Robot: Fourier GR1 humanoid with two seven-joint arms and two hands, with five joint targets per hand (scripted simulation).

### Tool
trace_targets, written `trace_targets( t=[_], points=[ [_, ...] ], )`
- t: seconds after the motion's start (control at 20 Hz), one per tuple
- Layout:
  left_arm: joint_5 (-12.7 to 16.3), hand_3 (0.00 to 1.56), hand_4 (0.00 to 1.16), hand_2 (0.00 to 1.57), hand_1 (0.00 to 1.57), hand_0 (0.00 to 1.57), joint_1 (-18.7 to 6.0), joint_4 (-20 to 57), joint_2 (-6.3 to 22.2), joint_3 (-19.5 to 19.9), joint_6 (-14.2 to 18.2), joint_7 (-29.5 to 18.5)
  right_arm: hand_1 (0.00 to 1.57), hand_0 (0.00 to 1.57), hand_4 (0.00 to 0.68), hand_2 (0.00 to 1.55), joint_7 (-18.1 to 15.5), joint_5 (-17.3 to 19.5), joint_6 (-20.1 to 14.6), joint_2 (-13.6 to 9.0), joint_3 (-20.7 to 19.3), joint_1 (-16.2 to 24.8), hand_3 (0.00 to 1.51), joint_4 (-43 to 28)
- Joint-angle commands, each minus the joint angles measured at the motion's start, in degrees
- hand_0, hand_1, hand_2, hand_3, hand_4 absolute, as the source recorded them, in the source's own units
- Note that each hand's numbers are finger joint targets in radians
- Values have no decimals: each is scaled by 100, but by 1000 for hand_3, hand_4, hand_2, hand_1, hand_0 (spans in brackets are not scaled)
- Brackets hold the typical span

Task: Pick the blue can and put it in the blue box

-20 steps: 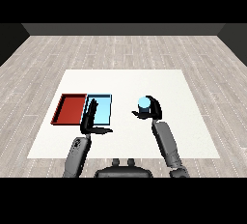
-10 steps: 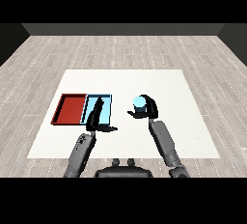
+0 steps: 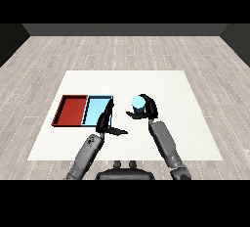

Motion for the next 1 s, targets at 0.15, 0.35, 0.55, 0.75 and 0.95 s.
trace_targets(
  t=[0.15,0.35,0.55,0.75,0.95],
  points=[
    [81,0,0,0,0,0,108,187,0,-128,-55,-33,1443,1443,554,1463,212,-74,-315,20,445,-64,1371,-215],
    [497,0,0,0,0,0,-782,1279,0,-151,193,-384,1433,1433,559,1463,-85,-347,-378,20,820,87,1370,-57],
    [891,0,0,0,0,0,-842,1212,0,-606,551,-103,1444,1444,560,1469,276,-312,-161,12,552,-70,1382,-185],
    [1055,0,0,0,0,0,-951,1078,0,-1106,1085,-69,1435,1435,553,1460,286,-370,-401,20,783,-226,1357,-329],
    [1466,0,0,0,0,0,-1264,1710,0,-1287,1128,-538,1437,1437,553,1463,-151,-854,-953,20,1396,-421,1373,172]
  ],
)
